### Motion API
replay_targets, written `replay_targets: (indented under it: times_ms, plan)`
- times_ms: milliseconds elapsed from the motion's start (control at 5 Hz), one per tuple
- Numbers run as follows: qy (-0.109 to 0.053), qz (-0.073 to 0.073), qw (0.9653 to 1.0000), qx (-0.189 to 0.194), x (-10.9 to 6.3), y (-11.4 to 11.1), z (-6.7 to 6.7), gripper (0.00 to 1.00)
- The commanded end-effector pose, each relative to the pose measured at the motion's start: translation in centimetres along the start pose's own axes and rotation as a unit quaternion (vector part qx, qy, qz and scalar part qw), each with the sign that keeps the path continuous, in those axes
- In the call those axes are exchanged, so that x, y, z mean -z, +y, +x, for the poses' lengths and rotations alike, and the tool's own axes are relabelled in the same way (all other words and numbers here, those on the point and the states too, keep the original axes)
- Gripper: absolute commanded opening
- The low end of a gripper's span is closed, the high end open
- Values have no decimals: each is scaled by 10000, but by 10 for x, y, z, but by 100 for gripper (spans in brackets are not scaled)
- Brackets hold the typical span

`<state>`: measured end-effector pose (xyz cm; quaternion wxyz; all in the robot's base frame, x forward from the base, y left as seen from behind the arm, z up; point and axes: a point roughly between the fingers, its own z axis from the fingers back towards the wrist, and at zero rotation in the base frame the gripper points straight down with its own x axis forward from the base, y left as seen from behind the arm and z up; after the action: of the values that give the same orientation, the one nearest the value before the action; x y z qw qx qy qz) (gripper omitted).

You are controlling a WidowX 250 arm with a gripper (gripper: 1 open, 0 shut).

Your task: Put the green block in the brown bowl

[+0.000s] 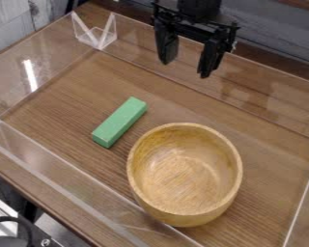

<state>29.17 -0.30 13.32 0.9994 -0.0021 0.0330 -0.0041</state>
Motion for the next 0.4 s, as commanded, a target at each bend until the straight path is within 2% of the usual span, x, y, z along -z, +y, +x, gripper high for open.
replay_targets:
  times_ms: [0,200]
  plan:
    - [49,0,9998,187,9,12,-8,100]
    - [162,26,9983,563,32,31,-27,100]
